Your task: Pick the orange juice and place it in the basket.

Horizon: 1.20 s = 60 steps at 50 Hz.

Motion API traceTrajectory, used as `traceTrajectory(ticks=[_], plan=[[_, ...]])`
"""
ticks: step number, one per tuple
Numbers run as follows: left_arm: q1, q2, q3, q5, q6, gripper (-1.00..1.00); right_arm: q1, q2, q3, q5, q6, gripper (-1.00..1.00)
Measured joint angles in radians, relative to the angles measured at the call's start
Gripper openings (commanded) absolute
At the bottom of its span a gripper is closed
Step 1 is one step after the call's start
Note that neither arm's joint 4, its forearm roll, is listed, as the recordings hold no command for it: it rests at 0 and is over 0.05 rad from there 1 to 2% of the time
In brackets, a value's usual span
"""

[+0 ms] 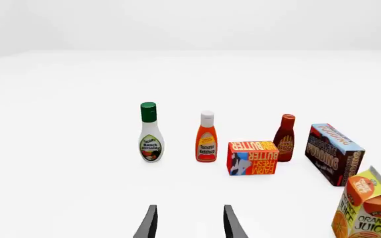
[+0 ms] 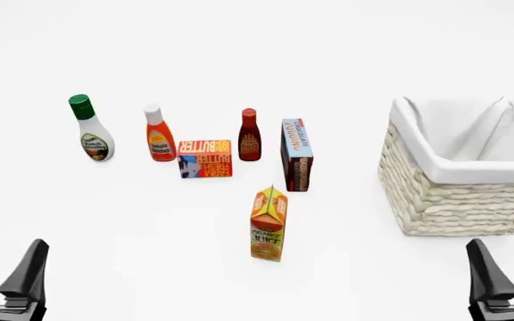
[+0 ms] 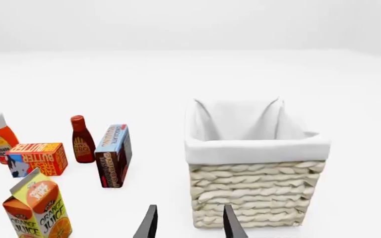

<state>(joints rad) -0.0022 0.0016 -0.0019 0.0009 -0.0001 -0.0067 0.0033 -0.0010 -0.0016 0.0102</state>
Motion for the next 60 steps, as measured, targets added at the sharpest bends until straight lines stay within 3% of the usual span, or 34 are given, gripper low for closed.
traceTrajectory(ticks=[8,39,60], plan=[[-0.003,0.001,-0.002,0.001,0.0,1.0,-0.018,0.0,-0.001,-0.001,0.022,1.0],[-0.018,0.005,-0.003,-0.001,0.0,1.0,-0.041,0.01,-0.03,0.022,0.024,1.0],[-0.019,0.004,-0.003,0.0,0.0,1.0,0.024,0.19,-0.155,0.071,0.068,1.0]])
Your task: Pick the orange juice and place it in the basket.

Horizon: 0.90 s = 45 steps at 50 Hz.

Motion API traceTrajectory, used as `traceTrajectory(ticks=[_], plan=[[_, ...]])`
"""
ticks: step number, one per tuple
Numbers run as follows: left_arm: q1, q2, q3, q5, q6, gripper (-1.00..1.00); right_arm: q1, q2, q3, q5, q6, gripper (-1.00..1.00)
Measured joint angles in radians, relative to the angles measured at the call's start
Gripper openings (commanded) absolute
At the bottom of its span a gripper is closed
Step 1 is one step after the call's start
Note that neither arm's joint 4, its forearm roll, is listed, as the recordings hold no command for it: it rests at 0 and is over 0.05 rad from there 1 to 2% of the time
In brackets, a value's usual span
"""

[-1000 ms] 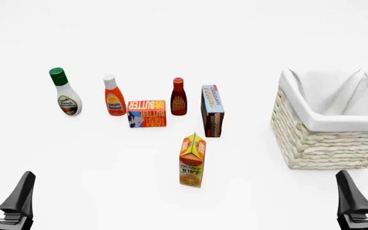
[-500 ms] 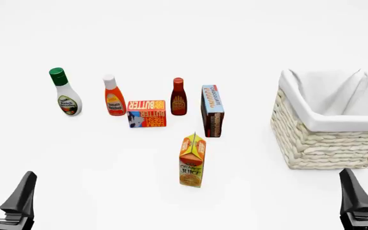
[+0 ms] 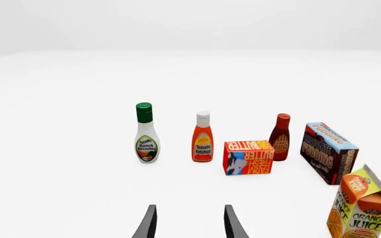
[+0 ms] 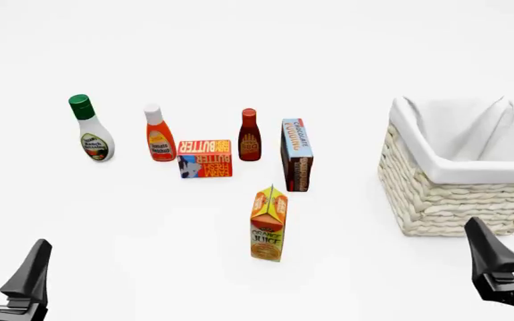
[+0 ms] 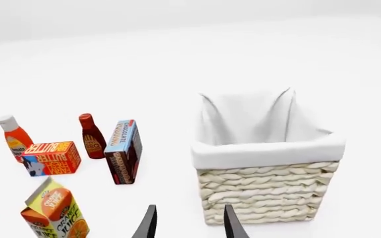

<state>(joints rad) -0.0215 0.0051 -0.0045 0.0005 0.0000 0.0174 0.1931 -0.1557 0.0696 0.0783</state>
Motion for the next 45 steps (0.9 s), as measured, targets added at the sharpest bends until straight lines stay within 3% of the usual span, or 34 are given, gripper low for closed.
traceTrajectory(ticks=[19,45], plan=[[0.0,-0.002,0.001,0.001,0.0,1.0,0.087,0.113,-0.171,0.135,0.066,1.0],[0.0,-0.002,0.001,0.0,0.0,1.0,0.237,0.266,-0.356,0.172,0.356,1.0]])
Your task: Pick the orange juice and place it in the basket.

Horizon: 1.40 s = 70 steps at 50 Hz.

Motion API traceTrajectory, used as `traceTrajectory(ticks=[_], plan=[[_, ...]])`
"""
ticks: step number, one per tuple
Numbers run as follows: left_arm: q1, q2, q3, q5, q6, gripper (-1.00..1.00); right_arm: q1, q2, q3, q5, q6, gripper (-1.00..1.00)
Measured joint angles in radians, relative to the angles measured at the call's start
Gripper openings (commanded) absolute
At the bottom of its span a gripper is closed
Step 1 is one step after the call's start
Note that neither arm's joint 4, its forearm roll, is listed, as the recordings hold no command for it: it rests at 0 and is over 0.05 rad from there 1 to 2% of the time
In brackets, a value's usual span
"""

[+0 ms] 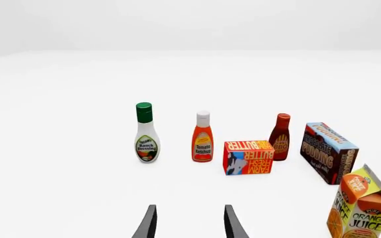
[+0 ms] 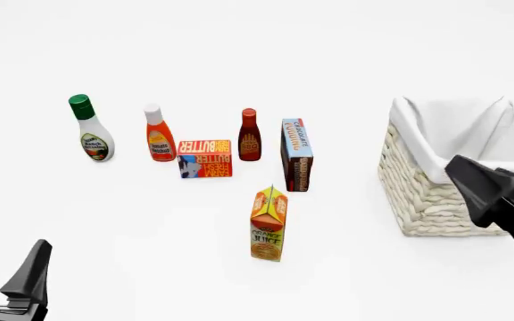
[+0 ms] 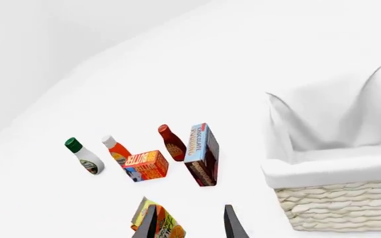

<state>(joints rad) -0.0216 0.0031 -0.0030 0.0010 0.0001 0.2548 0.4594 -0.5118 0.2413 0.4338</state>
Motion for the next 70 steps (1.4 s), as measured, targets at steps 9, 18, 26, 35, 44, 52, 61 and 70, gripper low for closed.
traceTrajectory(ticks=[9,18,26,35,44,52,61,70], plan=[[0.0,0.0,0.0,0.0,0.0,1.0,0.022,0.064,-0.045,-0.007,0.103,1.0],[0.0,0.0,0.0,0.0,0.0,1.0,0.058,0.125,-0.082,-0.01,0.193,1.0],[0.0,0.0,0.0,0.0,0.0,1.0,0.089,0.188,-0.142,0.027,0.248,1.0],[0.0,0.0,0.0,0.0,0.0,1.0,0.144,0.268,-0.229,0.095,0.299,1.0],[0.0,0.0,0.0,0.0,0.0,1.0,0.195,0.335,-0.281,0.15,0.366,1.0],[0.0,0.0,0.0,0.0,0.0,1.0,0.223,0.392,-0.339,0.211,0.41,1.0],[0.0,0.0,0.0,0.0,0.0,1.0,0.251,0.46,-0.413,0.289,0.449,1.0],[0.0,0.0,0.0,0.0,0.0,1.0,0.281,0.53,-0.484,0.372,0.481,1.0]])
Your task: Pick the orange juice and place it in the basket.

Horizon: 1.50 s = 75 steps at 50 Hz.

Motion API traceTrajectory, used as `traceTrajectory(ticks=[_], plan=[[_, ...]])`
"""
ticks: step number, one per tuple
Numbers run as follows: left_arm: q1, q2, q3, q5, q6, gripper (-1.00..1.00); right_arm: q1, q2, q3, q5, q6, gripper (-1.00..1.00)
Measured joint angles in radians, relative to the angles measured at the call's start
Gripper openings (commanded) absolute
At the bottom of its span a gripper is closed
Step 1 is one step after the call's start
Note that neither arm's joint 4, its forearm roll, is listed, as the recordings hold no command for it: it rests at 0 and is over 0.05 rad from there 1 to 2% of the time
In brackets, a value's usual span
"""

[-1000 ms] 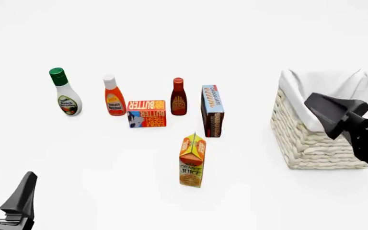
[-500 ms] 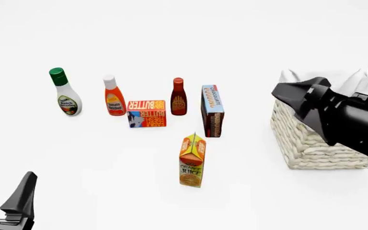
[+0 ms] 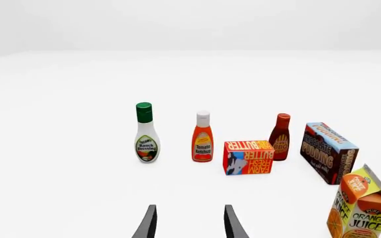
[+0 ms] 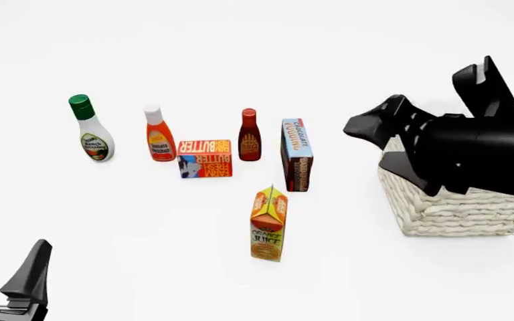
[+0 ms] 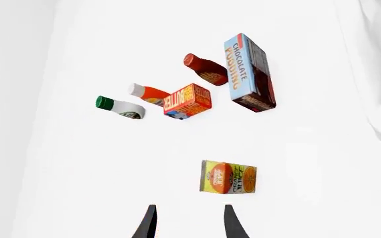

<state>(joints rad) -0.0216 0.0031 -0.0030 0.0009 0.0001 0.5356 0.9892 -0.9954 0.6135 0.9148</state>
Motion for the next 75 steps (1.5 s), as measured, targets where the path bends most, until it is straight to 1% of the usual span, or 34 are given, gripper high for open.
traceTrajectory(ticks=[13,27,44,49,53,60,75], plan=[[0.0,0.0,0.0,0.0,0.0,1.0,0.029,0.107,-0.131,0.15,0.024,1.0],[0.0,0.0,0.0,0.0,0.0,1.0,0.056,0.185,-0.209,0.25,0.06,1.0],[0.0,0.0,0.0,0.0,0.0,1.0,0.08,0.287,-0.326,0.369,0.077,1.0],[0.0,0.0,0.0,0.0,0.0,1.0,0.092,0.379,-0.42,0.432,0.068,1.0],[0.0,0.0,0.0,0.0,0.0,1.0,0.099,0.431,-0.472,0.466,0.063,1.0],[0.0,0.0,0.0,0.0,0.0,1.0,0.112,0.49,-0.519,0.498,0.062,1.0],[0.0,0.0,0.0,0.0,0.0,1.0,0.121,0.563,-0.575,0.548,0.062,1.0]])
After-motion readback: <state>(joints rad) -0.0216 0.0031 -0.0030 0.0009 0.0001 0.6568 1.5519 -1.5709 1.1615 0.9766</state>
